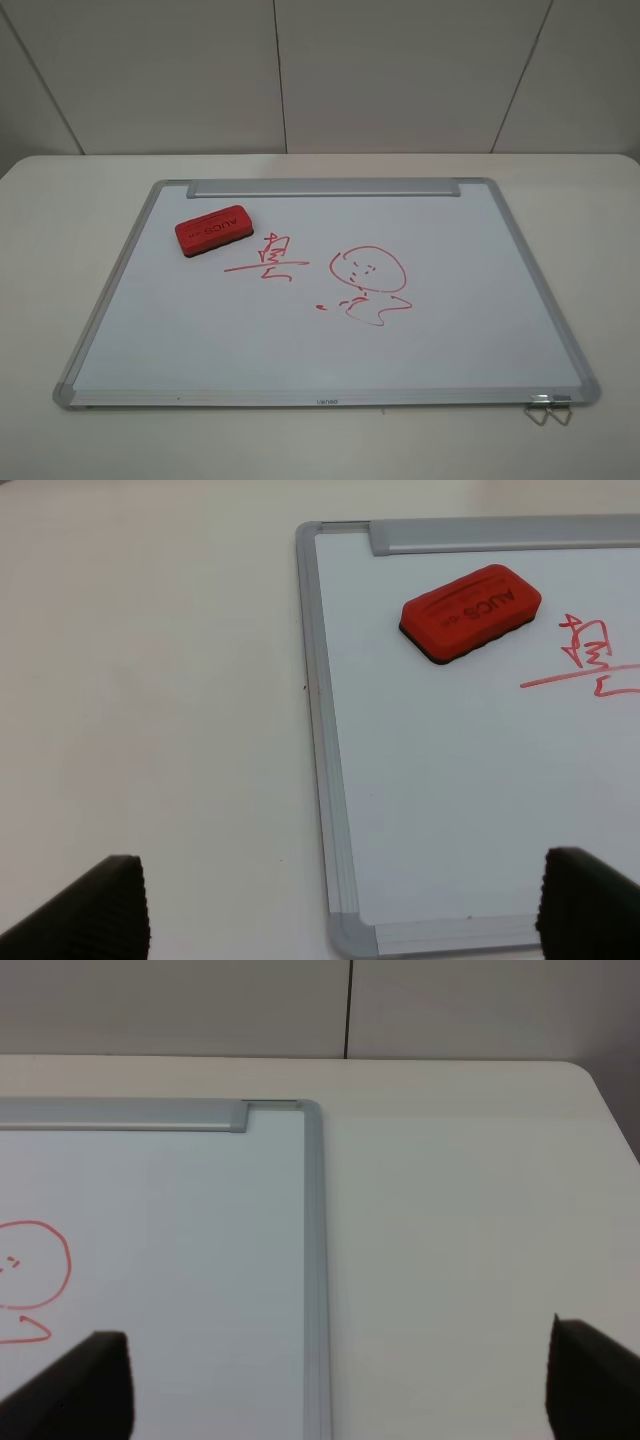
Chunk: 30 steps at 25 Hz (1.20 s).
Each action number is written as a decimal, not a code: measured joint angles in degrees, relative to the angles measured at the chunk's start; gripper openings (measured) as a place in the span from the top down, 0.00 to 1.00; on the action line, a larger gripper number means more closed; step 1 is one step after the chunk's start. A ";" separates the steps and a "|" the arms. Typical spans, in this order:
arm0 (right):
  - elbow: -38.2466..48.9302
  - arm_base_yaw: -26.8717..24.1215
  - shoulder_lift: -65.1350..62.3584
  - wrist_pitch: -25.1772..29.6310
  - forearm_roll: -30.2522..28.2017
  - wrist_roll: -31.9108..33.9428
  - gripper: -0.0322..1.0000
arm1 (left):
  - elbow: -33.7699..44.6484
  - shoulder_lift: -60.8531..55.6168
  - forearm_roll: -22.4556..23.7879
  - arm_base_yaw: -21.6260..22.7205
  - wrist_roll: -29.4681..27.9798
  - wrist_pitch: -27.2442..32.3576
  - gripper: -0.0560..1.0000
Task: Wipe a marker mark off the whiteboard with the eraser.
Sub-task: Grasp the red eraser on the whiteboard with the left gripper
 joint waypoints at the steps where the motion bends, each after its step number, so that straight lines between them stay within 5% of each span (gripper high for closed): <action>1: 0.00 0.00 0.00 0.00 0.00 0.00 0.28 | 0.00 0.00 0.00 0.00 0.00 0.00 0.21; 30: 0.00 0.00 0.00 0.00 0.00 0.00 0.28 | 0.00 0.00 0.29 -2.48 0.00 -0.05 0.21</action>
